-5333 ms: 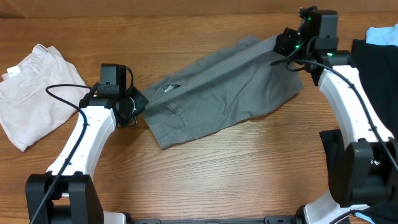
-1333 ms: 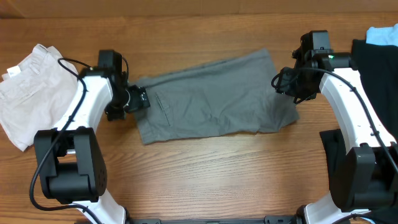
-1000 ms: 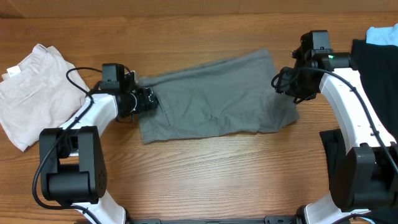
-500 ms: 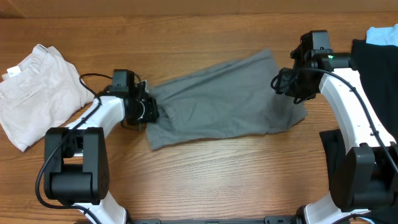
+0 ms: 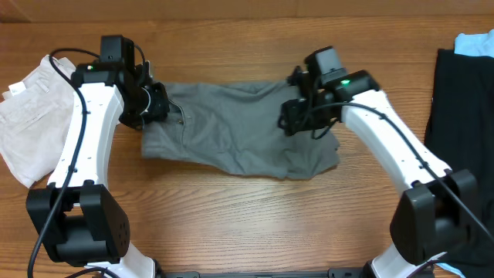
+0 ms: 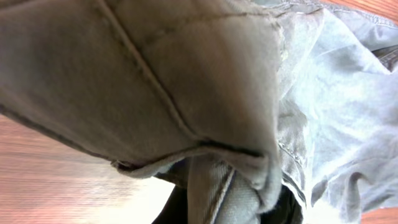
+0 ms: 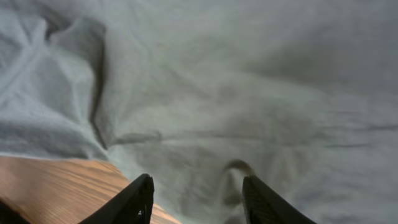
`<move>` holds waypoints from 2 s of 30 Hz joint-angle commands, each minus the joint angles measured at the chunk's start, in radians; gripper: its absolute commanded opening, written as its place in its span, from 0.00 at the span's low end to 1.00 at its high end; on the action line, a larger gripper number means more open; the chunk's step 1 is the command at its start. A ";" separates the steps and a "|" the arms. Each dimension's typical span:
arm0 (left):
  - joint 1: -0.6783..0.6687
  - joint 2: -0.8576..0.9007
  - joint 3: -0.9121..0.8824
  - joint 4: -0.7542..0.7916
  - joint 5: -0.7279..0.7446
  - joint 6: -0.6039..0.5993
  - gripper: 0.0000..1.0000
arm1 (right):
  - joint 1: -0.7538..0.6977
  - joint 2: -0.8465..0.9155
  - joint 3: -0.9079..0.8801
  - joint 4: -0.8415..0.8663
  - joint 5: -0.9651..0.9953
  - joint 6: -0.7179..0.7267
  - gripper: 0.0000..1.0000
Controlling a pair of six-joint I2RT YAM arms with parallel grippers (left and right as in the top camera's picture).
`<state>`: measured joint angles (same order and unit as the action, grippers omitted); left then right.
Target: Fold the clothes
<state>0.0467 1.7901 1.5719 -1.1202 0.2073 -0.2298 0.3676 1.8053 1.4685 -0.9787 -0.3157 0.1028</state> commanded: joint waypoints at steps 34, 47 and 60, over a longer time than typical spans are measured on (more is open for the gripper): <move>0.009 -0.025 0.220 -0.111 0.303 0.028 0.06 | 0.320 0.252 -0.097 0.567 -0.056 0.205 0.59; 0.009 -0.025 0.220 -0.086 0.185 0.024 0.08 | -0.090 0.058 -0.093 0.216 0.106 0.127 0.62; 0.005 -0.025 0.220 -0.073 0.177 0.024 0.08 | -0.008 0.058 -0.174 0.307 -0.153 -0.007 0.54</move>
<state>0.0483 1.7897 1.7561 -1.1900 0.3847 -0.2249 0.2932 1.8671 1.2972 -0.7025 -0.3843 0.1314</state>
